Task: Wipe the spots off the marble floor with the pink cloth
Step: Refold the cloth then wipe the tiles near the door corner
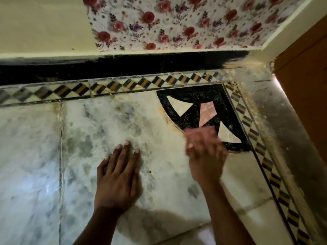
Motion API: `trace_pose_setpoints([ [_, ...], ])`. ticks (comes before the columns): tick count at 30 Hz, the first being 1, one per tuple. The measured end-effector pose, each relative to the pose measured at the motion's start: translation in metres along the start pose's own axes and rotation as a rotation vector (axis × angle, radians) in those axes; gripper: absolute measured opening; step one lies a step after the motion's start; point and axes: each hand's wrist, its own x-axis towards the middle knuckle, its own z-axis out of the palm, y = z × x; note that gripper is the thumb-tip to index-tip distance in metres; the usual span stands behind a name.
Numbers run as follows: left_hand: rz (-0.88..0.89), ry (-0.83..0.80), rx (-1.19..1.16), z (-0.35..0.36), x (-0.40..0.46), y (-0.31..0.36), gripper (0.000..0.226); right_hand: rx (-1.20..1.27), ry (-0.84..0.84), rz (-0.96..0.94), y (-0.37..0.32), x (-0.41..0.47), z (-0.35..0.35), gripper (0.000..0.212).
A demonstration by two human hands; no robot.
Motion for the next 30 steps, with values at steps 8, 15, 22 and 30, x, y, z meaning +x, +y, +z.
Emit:
trace_pose_setpoints([
  [8,0.0,0.002,0.019,0.002,0.0,-0.001,0.067,0.07,-0.044,-0.077,-0.113,0.117,-0.005,0.064],
  [15,-0.004,-0.014,0.003,0.0,0.001,0.002,0.064,-0.071,-0.061,0.026,0.001,0.019,0.001,0.066],
  [22,-0.006,-0.02,0.022,0.0,0.001,0.001,0.064,0.155,-0.062,0.043,-0.112,0.141,-0.02,0.063],
  [30,0.005,0.011,0.011,0.005,0.002,-0.002,0.066,-0.015,-0.017,-0.158,-0.053,0.011,0.005,0.063],
])
